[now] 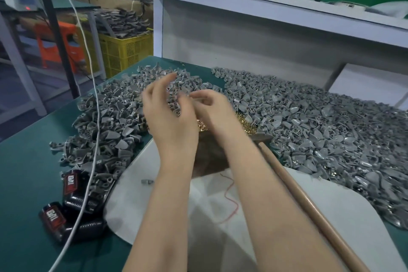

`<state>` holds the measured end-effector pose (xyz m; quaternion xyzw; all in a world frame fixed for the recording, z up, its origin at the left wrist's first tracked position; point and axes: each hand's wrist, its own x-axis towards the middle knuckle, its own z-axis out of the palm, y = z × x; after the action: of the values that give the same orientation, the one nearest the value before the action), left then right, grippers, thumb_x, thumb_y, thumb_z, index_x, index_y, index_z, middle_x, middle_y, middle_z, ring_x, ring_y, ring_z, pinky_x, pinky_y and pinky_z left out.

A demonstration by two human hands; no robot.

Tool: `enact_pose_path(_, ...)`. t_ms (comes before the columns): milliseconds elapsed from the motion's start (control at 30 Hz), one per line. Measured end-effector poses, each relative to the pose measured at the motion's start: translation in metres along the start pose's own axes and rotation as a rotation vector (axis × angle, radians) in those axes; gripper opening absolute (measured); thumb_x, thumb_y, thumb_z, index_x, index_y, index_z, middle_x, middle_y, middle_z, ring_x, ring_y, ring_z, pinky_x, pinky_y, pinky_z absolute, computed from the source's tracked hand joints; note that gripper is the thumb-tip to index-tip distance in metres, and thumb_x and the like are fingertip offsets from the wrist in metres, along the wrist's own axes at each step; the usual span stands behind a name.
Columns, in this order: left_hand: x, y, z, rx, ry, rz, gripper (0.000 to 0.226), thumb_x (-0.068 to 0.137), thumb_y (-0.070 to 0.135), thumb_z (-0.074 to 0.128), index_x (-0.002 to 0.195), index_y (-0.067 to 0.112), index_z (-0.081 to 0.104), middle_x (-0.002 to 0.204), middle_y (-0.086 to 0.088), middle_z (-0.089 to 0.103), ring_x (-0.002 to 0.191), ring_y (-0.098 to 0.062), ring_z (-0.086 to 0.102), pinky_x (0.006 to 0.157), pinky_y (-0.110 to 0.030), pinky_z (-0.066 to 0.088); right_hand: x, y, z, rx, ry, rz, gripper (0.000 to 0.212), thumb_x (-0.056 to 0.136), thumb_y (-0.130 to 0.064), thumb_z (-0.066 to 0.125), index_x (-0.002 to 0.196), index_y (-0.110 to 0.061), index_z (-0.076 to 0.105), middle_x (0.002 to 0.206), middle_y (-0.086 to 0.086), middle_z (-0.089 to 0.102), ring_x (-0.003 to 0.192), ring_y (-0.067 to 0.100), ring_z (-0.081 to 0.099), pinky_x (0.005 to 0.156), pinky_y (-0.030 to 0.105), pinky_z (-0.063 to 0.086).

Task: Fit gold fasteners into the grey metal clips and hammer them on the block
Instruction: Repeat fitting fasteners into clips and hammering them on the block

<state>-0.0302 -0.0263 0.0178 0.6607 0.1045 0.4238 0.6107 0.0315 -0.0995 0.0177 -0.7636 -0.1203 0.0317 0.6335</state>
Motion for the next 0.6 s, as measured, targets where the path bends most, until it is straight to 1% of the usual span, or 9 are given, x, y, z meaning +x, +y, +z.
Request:
enact_pose_path(100,-0.005,-0.011,0.008,0.095,-0.340,-0.071,0.028,0.092,0.011,0.057,0.117,0.024,0.060,0.114,0.006,0.058,0.094,0.000,0.056,0.085,-0.011,0.044,-0.009,-0.006,-0.030,0.250,-0.062,0.058,0.015,0.085,-0.003,0.064,0.099,-0.001,0.060,0.084,0.010,0.070,0.073,0.015,0.066,0.074,0.025,0.056)
enact_pose_path(167,-0.012,-0.014,0.013,0.089,-0.483,-0.069,0.020,0.088,0.012,0.063,0.106,0.021,0.064,0.097,0.009,0.067,0.088,-0.004,0.061,0.085,-0.019,0.048,-0.019,-0.003,-0.054,0.336,-0.103,0.080,0.006,0.084,-0.002,0.062,0.088,-0.004,0.059,0.066,0.001,0.067,0.060,0.008,0.063,0.062,0.018,0.054)
enact_pose_path(267,-0.017,-0.017,0.019,0.095,-0.555,-0.059,0.016,0.084,0.013,0.068,0.099,0.018,0.068,0.085,0.009,0.069,0.080,-0.004,0.061,0.079,-0.018,0.049,-0.030,0.000,-0.066,0.274,-0.130,0.109,0.007,0.083,-0.005,0.064,0.085,-0.006,0.058,0.062,-0.001,0.065,0.058,0.008,0.061,0.062,0.018,0.054)
enact_pose_path(367,-0.019,-0.020,0.020,0.107,-0.535,-0.051,0.014,0.084,0.014,0.069,0.084,0.026,0.062,0.079,0.013,0.066,0.077,-0.003,0.061,0.075,-0.014,0.047,-0.030,0.005,-0.080,0.186,-0.071,0.109,0.019,0.076,-0.023,0.071,0.086,-0.011,0.061,0.066,-0.005,0.068,0.068,0.009,0.066,0.068,0.021,0.055)
enact_pose_path(400,-0.018,-0.021,0.020,0.108,-0.502,-0.065,0.017,0.085,0.013,0.068,0.080,0.028,0.060,0.078,0.013,0.065,0.077,-0.002,0.061,0.073,-0.012,0.046,-0.028,0.007,-0.085,0.088,0.019,0.090,0.018,0.077,-0.027,0.071,0.087,-0.015,0.062,0.070,-0.007,0.069,0.073,0.009,0.067,0.072,0.024,0.056)
enact_pose_path(467,-0.015,-0.022,0.019,0.088,-0.439,-0.124,0.020,0.086,0.011,0.067,0.077,0.027,0.058,0.080,0.014,0.064,0.078,-0.002,0.061,0.073,-0.010,0.046,-0.019,0.016,-0.094,-0.275,0.258,0.046,0.002,0.087,-0.023,0.065,0.088,-0.022,0.063,0.085,-0.010,0.070,0.080,0.007,0.065,0.078,0.027,0.055)
enact_pose_path(500,-0.015,-0.023,0.019,0.077,-0.416,-0.147,0.020,0.086,0.010,0.067,0.078,0.026,0.058,0.080,0.014,0.064,0.078,-0.002,0.061,0.074,-0.009,0.045,-0.014,0.022,-0.097,-0.476,0.329,0.029,0.006,0.090,-0.019,0.061,0.090,-0.024,0.065,0.095,-0.010,0.068,0.080,0.005,0.063,0.077,0.025,0.053)
enact_pose_path(533,-0.014,-0.023,0.019,0.074,-0.398,-0.164,0.018,0.086,0.010,0.067,0.079,0.024,0.058,0.080,0.014,0.063,0.078,0.000,0.060,0.073,-0.006,0.044,-0.009,0.029,-0.097,-0.631,0.334,0.033,0.013,0.091,-0.016,0.059,0.095,-0.024,0.068,0.103,-0.009,0.067,0.082,0.005,0.061,0.077,0.024,0.051)
enact_pose_path(600,-0.014,-0.024,0.020,0.079,-0.376,-0.186,0.013,0.085,0.012,0.068,0.082,0.020,0.059,0.080,0.014,0.062,0.076,0.004,0.058,0.068,-0.001,0.042,0.002,0.042,-0.093,-0.858,0.212,0.080,0.018,0.091,-0.018,0.059,0.105,-0.024,0.069,0.113,-0.006,0.066,0.095,0.014,0.060,0.088,0.035,0.049)
